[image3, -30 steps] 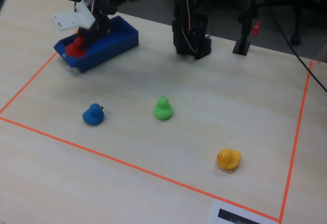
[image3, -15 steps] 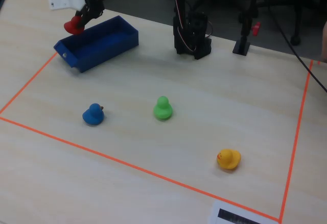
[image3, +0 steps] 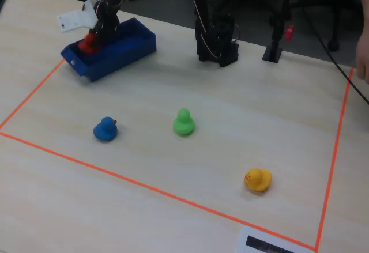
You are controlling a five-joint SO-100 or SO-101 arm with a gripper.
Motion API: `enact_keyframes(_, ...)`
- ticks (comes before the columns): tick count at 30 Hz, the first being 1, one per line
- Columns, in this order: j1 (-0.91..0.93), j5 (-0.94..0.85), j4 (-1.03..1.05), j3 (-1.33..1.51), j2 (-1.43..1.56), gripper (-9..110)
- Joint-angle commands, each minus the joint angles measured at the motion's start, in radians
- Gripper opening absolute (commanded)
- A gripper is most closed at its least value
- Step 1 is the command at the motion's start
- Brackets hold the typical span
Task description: Grasp red duck and put it into box.
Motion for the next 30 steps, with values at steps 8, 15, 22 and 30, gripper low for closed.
enact_keyframes(8,-0.018,0.003,-0.005,-0.008,0.035,23)
enact_keyframes(15,-0.049,0.058,0.052,0.002,0.126,15)
enact_keyframes(22,-0.262,0.186,0.272,0.015,0.42,5)
enact_keyframes(30,-0.701,0.252,0.505,0.383,0.916,0)
